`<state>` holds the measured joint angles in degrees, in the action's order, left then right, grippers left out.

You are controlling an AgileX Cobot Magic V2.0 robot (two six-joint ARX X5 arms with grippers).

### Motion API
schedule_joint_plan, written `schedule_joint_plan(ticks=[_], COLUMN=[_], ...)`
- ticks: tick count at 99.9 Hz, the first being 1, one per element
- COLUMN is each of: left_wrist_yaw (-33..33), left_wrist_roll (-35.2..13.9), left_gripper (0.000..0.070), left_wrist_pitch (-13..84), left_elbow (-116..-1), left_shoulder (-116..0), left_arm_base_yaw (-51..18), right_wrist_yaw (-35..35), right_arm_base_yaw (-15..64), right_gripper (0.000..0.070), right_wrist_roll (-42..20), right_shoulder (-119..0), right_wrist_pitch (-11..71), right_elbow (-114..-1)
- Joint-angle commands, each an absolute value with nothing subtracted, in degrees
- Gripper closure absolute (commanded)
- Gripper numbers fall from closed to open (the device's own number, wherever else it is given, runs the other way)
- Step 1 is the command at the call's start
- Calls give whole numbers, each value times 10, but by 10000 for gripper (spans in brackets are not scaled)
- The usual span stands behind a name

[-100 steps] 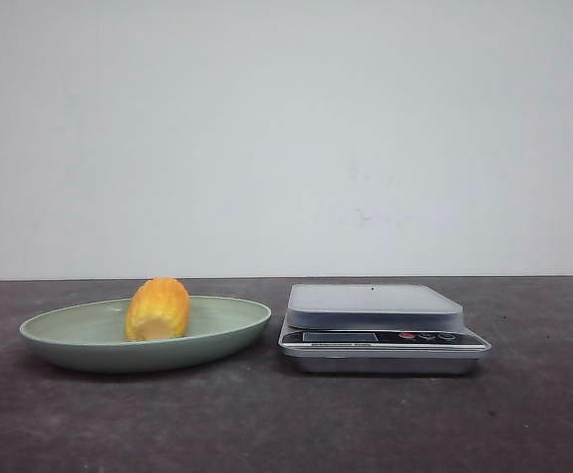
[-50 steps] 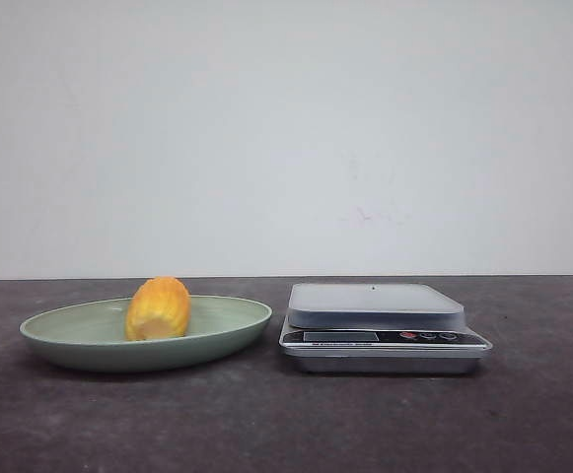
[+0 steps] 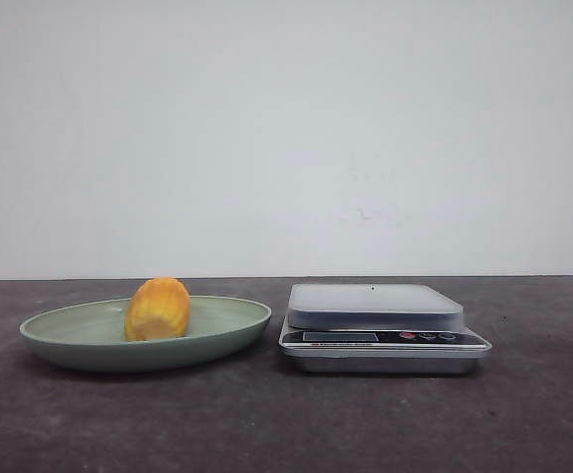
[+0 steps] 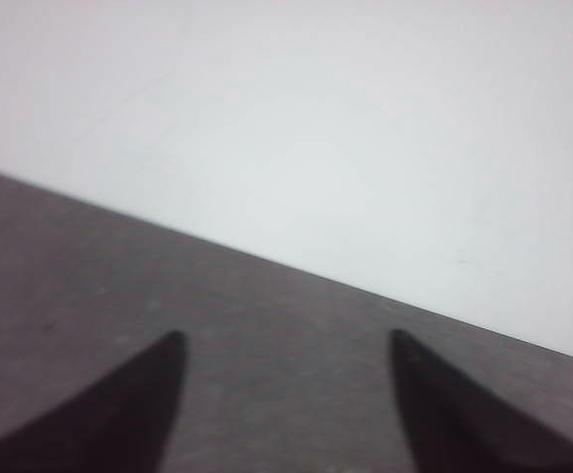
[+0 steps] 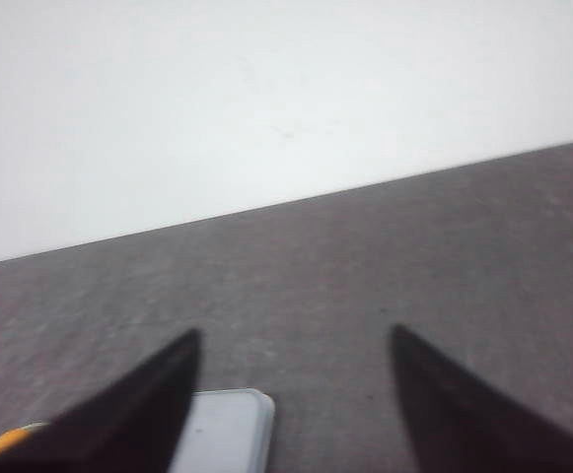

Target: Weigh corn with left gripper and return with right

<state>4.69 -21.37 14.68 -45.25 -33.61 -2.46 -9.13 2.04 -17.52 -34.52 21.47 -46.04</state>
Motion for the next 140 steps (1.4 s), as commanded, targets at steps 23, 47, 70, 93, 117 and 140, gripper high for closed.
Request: schedule_joint_plan(ticks=[23, 47, 70, 93, 117, 140], left_wrist_yaw=[60, -26, -52, -56, -56, -66], left_wrist_roll=[-203, -204, -219, -235, -250, -258], left_gripper=[236, 236, 235, 235, 235, 274], left_wrist_pitch=[229, 219, 177, 166, 170, 186], left_elbow=[-602, -602, -602, -602, -602, -602], left_shoulder=[-517, -688, -836, -927, -964, -982], left_arm_base_yaw=[-119, -235, -273, -281, -294, -312], right_wrist_yaw=[-128, -128, -124, -118, -118, -118], right_arm_base_yaw=[36, 54, 55, 55, 55, 55], right_gripper=[227, 227, 227, 227, 227, 227], right_wrist_roll=[-110, -108, -94, -86, -85, -86], right_shoulder=[-431, -437, -437, -437, -437, -437], right_wrist_pitch=[284, 286, 303, 308, 305, 305], right_elbow=[-571, -575, -575, -575, -575, -575])
